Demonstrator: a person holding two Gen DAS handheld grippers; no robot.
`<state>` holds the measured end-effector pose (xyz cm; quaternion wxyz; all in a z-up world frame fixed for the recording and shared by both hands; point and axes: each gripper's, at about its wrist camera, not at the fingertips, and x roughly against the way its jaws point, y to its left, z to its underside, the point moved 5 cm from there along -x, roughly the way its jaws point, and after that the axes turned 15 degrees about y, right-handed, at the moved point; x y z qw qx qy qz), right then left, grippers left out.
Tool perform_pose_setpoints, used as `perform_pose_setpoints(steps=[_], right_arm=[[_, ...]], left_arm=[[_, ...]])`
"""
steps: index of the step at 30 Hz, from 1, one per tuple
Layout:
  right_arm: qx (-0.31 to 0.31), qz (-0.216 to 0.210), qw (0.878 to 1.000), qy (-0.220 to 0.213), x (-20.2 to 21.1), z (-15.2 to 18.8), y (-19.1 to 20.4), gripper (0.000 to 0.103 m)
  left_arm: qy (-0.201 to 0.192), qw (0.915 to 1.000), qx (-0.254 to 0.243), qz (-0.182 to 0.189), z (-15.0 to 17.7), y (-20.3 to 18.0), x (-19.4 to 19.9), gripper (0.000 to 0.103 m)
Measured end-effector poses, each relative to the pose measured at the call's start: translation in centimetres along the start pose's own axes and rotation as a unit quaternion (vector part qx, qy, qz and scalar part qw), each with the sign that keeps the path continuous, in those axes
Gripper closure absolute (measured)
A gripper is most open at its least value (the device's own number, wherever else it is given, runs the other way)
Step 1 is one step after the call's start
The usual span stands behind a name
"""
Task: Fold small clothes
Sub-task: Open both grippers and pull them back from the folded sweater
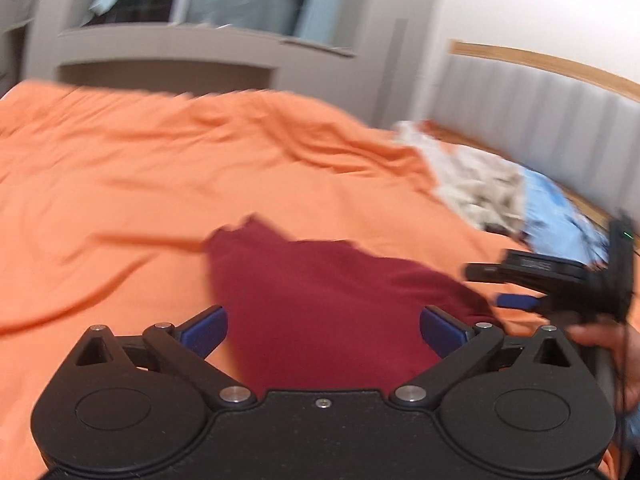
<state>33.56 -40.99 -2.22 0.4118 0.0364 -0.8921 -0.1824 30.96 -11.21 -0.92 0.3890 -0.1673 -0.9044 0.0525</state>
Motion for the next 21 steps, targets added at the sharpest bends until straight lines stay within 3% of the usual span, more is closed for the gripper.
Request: perform_pose_setpoints(steps=[3,8,14,21], right_arm=[[-0.011,0.037,0.999,0.023,-0.9,0.6,-0.8,0.000],[-0.035,0.033,0.998,0.051,-2.1,1.7,-2.2,0.000],[-0.020,0.048,0.997,0.053,-2.2,2.2,-1.9,0.000],[-0.019,0.044,0.998,0.048,-2.1,2.3,-1.8,0.000]], left_arm=[[0.016,0.9993,0.032,-0.009,0.4,1.9,-0.5,0.001],[0.044,0.9979,0.047,-0.007,1.6,3.6,-1.6,0.001],[0.066,0.9952,0.072,0.005,3.1,4.4,-3.3,0.000],[0.059,0.9946,0.084,0.013,3.7,4.6,-3.7,0.000]])
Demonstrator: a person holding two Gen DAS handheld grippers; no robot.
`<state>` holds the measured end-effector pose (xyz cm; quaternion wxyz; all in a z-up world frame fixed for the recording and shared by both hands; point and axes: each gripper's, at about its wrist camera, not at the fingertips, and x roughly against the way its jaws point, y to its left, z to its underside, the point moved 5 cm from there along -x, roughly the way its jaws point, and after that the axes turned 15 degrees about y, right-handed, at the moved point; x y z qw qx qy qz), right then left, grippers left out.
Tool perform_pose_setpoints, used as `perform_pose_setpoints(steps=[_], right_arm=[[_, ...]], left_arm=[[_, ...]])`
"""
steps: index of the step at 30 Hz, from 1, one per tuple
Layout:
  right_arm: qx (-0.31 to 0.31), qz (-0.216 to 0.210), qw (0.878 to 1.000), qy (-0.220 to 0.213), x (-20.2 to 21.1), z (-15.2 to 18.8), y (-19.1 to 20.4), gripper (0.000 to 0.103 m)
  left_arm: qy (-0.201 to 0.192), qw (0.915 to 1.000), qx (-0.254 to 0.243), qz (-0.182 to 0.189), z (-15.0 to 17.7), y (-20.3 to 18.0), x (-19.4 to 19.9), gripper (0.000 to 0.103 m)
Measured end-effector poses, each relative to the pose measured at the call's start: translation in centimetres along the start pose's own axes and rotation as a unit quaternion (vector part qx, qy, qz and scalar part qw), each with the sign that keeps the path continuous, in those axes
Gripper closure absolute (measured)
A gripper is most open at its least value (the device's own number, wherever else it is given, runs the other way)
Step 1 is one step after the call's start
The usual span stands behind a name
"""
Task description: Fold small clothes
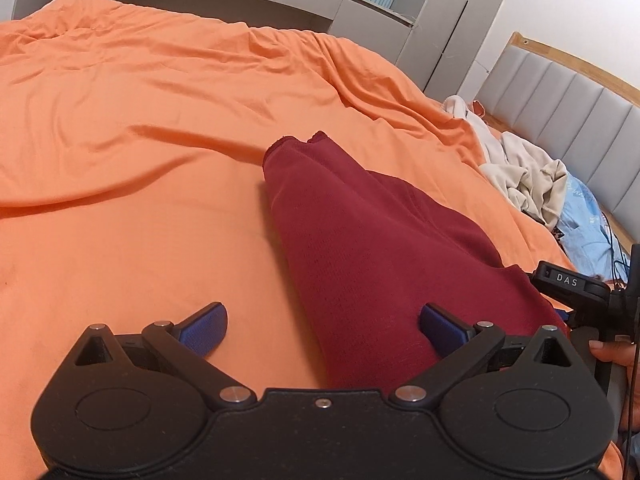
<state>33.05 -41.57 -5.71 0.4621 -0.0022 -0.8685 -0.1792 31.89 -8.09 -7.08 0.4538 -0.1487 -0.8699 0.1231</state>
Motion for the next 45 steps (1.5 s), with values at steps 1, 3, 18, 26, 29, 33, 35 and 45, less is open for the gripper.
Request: perform_pose_setpoints(steps=[1,3,18,26,29,33,35,45], right_arm=[[-0.005,-0.008,1.000,-0.007,0.3,-0.1,0.0,0.000],[-0.019,-0.030,0.999,-0.024,1.0,-0.8,-0.1,0.000],[0.059,0.030,0.998,0.012,-3.1,-4.5,1.4,0.000],[0.031,0.038,0.999,0.000,-1.2,-4.5,-0.9,0.000],[0.023,0.012,1.000,-0.005,-0.1,-4.5,-1.2,0.000],[0.019,-0.053,0.998,0.009,0.8,-4.0,-0.4,0.000],[0.023,-0.075,0.997,0.023,0.6,-3.2,0.2,0.000],[0.056,-0.038,0.997,0.031,-1.3,-0.7,1.7,0.000]], left_arm=[[0.000,1.0000,0.000,0.000,0.0,0.0,0.0,0.000],[0.000,1.0000,0.000,0.000,0.0,0.0,0.0,0.000],[-0.004,1.0000,0.002,0.002,0.1,0.0,0.1,0.000],[-0.003,1.0000,0.002,0.004,0.1,0.1,0.1,0.000],[-0.003,1.0000,0.002,0.004,0.1,0.1,0.1,0.000],[-0.003,1.0000,0.002,0.004,0.1,0.1,0.1,0.000],[-0.003,1.0000,0.002,0.004,0.1,0.1,0.1,0.000],[-0.003,1.0000,0.002,0.004,0.1,0.1,0.1,0.000]])
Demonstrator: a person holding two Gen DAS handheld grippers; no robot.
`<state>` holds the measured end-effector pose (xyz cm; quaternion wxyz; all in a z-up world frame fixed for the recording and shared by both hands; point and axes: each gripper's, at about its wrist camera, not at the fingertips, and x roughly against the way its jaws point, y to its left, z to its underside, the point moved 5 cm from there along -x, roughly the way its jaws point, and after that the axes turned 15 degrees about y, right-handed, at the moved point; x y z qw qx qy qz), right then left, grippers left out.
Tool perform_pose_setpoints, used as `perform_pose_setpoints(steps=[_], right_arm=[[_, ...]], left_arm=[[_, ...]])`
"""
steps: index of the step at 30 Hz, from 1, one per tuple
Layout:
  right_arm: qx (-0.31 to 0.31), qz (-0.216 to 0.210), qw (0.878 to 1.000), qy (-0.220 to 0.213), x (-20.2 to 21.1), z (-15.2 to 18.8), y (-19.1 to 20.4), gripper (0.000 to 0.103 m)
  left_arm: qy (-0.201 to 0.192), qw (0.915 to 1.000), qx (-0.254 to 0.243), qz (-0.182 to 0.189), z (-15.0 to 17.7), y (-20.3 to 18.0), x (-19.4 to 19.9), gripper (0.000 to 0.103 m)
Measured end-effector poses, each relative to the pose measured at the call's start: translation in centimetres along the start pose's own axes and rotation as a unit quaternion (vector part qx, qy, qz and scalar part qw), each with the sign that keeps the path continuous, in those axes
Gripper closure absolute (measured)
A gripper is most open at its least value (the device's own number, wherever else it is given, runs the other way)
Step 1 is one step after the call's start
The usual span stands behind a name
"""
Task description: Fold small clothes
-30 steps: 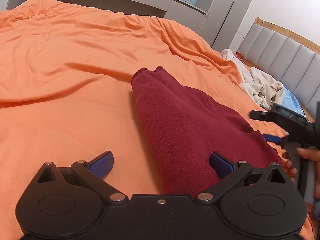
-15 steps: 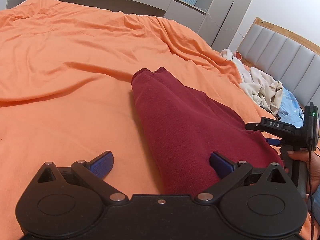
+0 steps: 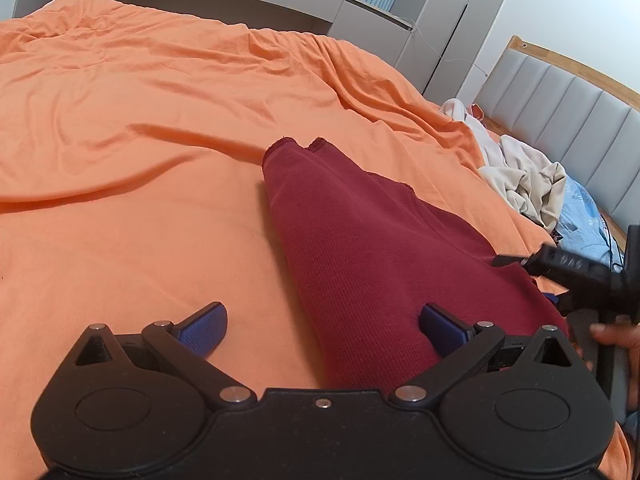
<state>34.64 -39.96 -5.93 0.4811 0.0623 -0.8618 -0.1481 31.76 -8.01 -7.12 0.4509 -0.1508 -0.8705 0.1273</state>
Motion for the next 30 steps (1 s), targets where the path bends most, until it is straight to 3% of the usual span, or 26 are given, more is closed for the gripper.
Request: perform_pose_setpoints(steps=[30], right_arm=[[-0.006,-0.005,1.000,0.003,-0.73,0.11,-0.30,0.000]], left_arm=[[-0.001,1.0000,0.000,0.000,0.06,-0.05,-0.01,0.000]])
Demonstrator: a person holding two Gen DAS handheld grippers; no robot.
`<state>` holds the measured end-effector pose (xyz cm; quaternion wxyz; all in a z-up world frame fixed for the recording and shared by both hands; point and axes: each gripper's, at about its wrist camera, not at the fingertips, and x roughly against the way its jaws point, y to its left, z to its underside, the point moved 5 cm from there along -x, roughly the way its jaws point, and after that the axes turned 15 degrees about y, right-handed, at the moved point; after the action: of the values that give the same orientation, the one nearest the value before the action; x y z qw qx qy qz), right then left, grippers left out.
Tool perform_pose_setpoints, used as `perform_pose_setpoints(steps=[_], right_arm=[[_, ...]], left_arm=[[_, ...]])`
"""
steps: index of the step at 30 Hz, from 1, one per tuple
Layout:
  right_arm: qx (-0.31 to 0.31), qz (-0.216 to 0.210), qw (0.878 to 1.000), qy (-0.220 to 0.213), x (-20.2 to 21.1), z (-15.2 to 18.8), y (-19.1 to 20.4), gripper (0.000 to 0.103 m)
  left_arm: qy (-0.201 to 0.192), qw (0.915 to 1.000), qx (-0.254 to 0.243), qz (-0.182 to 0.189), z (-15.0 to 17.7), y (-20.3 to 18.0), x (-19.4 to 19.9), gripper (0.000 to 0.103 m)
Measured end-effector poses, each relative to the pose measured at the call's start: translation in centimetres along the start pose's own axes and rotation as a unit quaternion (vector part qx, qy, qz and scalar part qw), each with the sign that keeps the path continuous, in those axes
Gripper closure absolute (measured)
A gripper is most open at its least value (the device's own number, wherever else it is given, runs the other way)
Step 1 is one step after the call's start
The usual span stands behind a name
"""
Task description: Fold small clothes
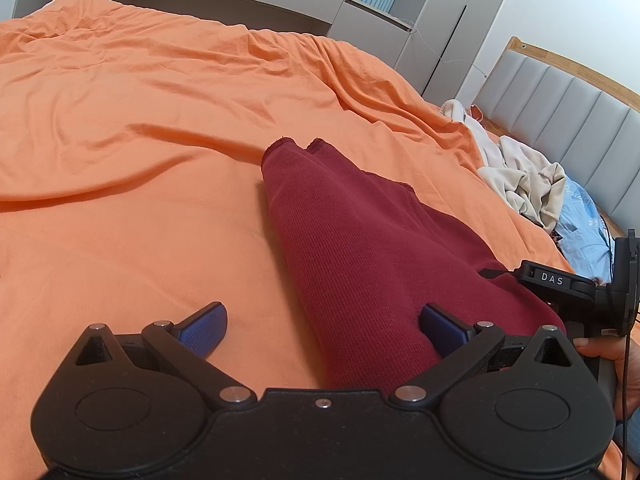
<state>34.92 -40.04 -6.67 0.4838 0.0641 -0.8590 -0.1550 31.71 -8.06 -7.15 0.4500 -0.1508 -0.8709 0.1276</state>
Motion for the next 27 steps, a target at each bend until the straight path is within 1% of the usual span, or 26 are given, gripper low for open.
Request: perform_pose_setpoints(steps=[3,4,6,8,12,13,14,15,16,17,19,23,25,27], right_arm=[[-0.002,0.000,1.000,-0.005,0.3,-0.1,0.0,0.000],[-0.005,0.001,1.000,-0.013,0.7,-0.2,0.0,0.000],[-0.008,-0.005,0.999,-0.048,2.0,-0.6,0.0,0.000],[-0.010,-0.026,0.997,-0.077,3.2,-1.2,-0.1,0.000],[-0.018,-0.088,0.992,-0.086,3.3,-2.4,-0.1,0.000],[-0.017,-0.097,0.991,-0.086,3.1,-2.6,-0.1,0.003],[-0.014,-0.101,0.991,-0.082,2.7,-2.7,0.0,0.011],[-0.012,-0.099,0.992,-0.075,2.3,-2.8,0.1,0.015],[-0.010,-0.095,0.993,-0.068,1.9,-2.7,0.2,0.022],[-0.009,-0.092,0.994,-0.063,1.5,-2.6,0.2,0.026],[-0.012,-0.089,0.994,-0.053,0.9,-2.3,0.1,0.028],[-0.023,-0.082,0.996,-0.032,-0.1,-1.4,-0.3,0.041],[-0.021,-0.077,0.996,-0.033,-0.4,-1.1,-0.3,0.047],[-0.003,-0.067,0.997,-0.037,-0.3,-1.0,0.3,0.053]], left_arm=[[0.000,1.0000,0.000,0.000,0.0,0.0,0.0,0.000],[0.000,1.0000,0.000,0.000,0.0,0.0,0.0,0.000],[0.000,1.0000,0.000,0.000,0.0,0.0,0.0,0.000],[0.000,1.0000,0.000,0.000,0.0,0.0,0.0,0.000],[0.000,1.0000,0.000,0.000,0.0,0.1,0.0,0.000],[0.000,1.0000,0.001,0.001,0.0,0.1,-0.1,0.000],[0.000,1.0000,0.000,0.001,0.0,0.1,-0.1,0.000],[0.000,1.0000,0.001,0.001,0.0,0.0,0.0,0.000],[0.000,1.0000,0.001,0.001,0.0,0.0,0.0,0.000],[-0.001,1.0000,0.001,0.001,0.0,0.0,0.0,0.000],[-0.001,1.0000,0.001,0.001,0.0,0.0,0.0,0.000],[-0.001,1.0000,0.001,0.001,0.0,0.0,0.0,0.000],[-0.001,1.0000,0.001,0.001,0.0,0.0,-0.1,0.000],[-0.001,1.0000,0.001,0.001,0.0,0.0,0.0,0.000]])
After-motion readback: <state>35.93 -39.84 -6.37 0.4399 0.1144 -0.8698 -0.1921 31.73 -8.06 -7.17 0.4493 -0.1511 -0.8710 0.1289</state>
